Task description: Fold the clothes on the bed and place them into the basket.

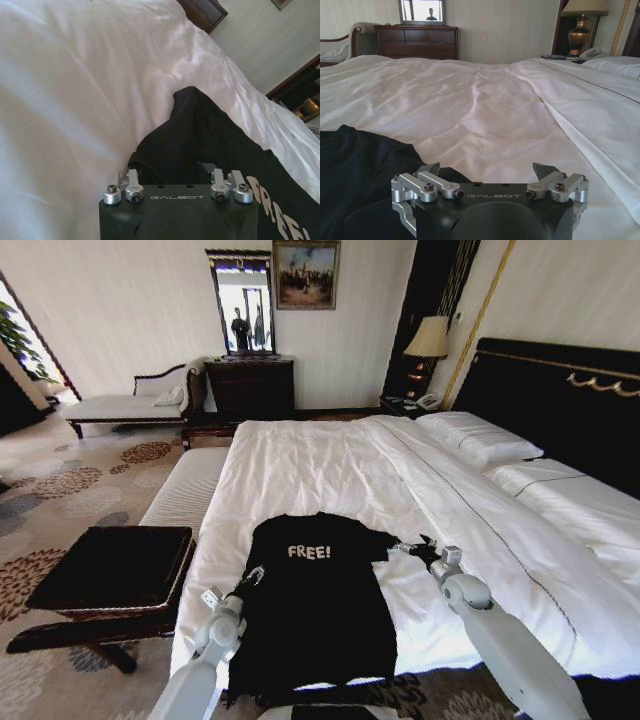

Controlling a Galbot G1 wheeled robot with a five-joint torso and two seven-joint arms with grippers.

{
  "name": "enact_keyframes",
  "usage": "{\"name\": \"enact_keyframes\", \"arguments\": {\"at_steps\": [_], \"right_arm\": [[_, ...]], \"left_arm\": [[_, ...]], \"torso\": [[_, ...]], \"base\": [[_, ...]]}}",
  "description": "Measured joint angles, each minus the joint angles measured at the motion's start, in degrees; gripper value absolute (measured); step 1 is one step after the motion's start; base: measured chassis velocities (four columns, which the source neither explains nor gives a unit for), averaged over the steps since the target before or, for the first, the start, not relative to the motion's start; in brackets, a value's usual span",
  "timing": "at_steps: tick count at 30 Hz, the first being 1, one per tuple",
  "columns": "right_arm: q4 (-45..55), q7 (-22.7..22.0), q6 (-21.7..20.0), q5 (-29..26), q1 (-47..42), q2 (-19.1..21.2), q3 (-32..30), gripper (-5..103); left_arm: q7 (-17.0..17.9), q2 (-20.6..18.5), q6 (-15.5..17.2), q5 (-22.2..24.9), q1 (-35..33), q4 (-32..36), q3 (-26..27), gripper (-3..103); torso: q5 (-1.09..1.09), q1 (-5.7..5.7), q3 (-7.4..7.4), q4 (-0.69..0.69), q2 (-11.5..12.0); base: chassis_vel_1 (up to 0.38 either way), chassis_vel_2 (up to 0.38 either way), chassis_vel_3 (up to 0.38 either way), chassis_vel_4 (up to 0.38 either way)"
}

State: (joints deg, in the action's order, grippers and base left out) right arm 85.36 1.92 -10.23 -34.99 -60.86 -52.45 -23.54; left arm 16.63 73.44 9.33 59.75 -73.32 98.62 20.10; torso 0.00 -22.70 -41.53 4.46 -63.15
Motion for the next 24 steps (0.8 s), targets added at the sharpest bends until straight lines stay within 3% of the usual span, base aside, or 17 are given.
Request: {"name": "enact_keyframes", "arguments": {"at_steps": [3,9,11,15,24], "right_arm": [[0.01,0.0,-0.04,0.07,-0.12,0.09,0.0,100],[0.0,0.09,-0.08,0.21,-0.19,0.17,-0.02,100],[0.08,0.1,-0.09,0.22,-0.19,0.17,-0.01,100],[0.25,0.12,-0.11,0.28,-0.38,0.19,-0.2,100],[0.46,0.16,-0.11,0.38,-1.02,-0.05,-0.87,100]], "left_arm": [[0.03,0.08,-0.15,-0.43,-0.31,0.33,0.12,49],[0.28,-0.15,-0.23,-1.41,-0.89,1.24,0.55,22],[0.29,-0.33,-0.24,-1.56,-0.89,1.24,0.57,22],[0.32,-0.96,-0.27,-1.9,-0.46,1.2,0.74,2],[0.71,-3.35,-1.13,-4.81,1.23,1.07,0.58,0]], "torso": [[0.0,0.0,0.0,-0.01,0.0],[0.0,0.01,0.01,0.0,0.0],[0.0,0.01,0.01,0.0,0.0],[0.0,0.01,0.0,0.0,0.0],[-0.01,0.01,0.0,0.0,0.0]], "base": [[0.0,0.0,0.0,0.0],[0.0,0.0,0.0,0.0],[0.0,0.0,0.0,0.0],[0.0,0.0,0.0,0.0],[0.0,0.0,0.0,0.0]]}}
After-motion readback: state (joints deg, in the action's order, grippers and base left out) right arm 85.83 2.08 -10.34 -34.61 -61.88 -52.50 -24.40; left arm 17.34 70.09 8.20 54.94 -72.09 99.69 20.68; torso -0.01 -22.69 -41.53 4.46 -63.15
